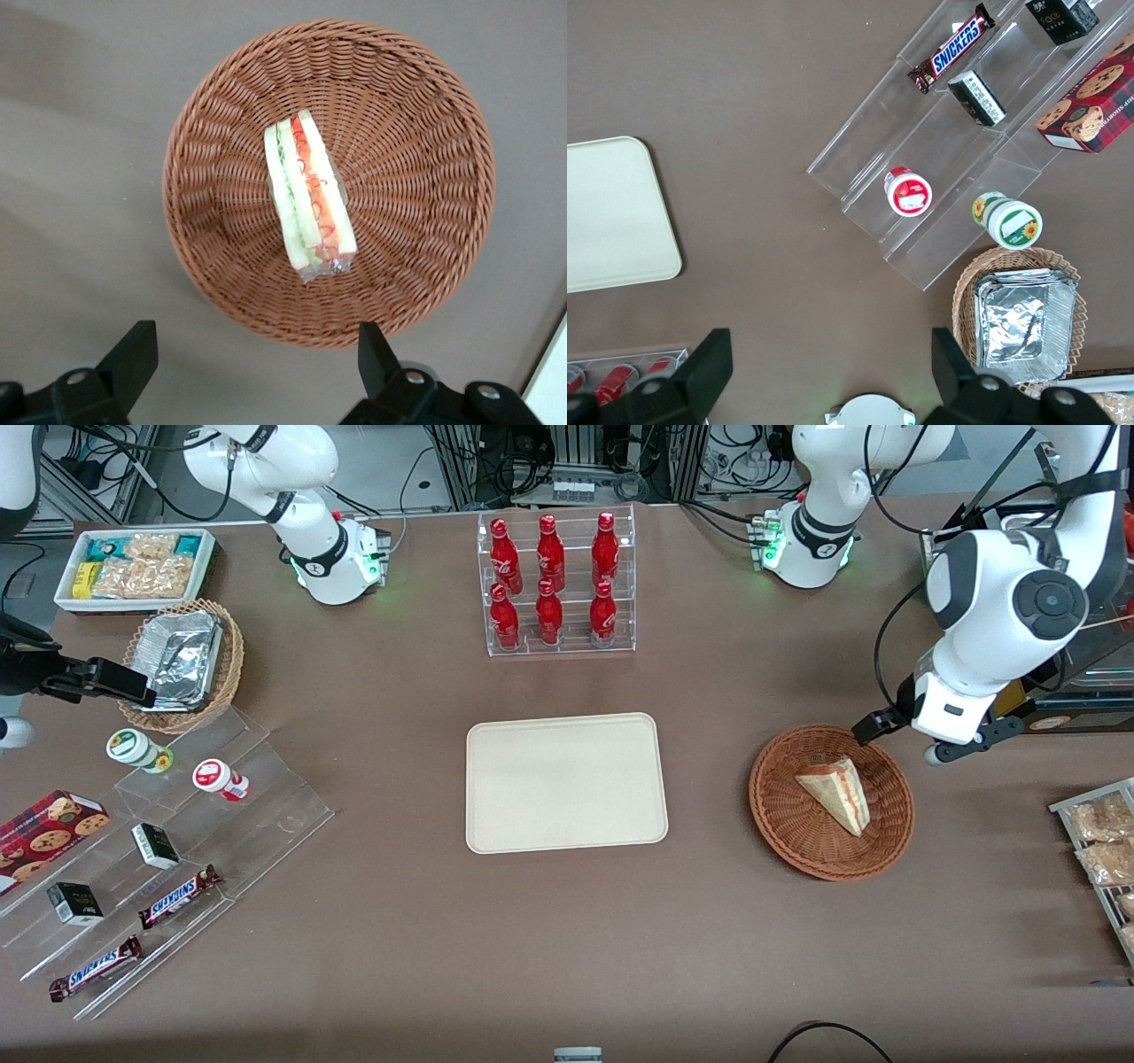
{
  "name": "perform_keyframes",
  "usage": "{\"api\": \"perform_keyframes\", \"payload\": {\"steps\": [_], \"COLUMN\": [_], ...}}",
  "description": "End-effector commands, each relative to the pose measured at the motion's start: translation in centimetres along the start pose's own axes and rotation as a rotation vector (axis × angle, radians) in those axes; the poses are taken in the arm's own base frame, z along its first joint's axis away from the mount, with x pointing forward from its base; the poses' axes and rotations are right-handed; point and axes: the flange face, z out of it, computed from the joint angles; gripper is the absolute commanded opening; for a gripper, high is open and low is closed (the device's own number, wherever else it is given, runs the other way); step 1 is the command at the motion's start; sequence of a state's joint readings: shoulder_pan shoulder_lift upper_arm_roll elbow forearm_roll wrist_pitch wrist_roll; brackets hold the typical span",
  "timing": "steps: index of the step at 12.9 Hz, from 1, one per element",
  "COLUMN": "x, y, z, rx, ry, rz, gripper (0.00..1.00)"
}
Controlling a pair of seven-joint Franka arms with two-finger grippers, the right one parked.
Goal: Place sandwich from basket to tray
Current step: 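Lower the left gripper and close it on the wrapped sandwich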
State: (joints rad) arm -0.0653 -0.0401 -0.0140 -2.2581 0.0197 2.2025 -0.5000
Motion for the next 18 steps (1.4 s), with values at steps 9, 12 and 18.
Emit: {"api": "perform_keyframes", "payload": {"steps": [9, 12, 18], "x": [1.4, 1.8, 2.4], "y": [2.7, 2.8, 2.6], "z": [6.9, 8.4, 11.5], "rx": [-0.036, -0.068, -0.064], "ry": [0.025, 0.011, -0.003], "rz": [-0.161, -0.216, -0.236], "gripper": [1.0, 1.0, 1.0]}}
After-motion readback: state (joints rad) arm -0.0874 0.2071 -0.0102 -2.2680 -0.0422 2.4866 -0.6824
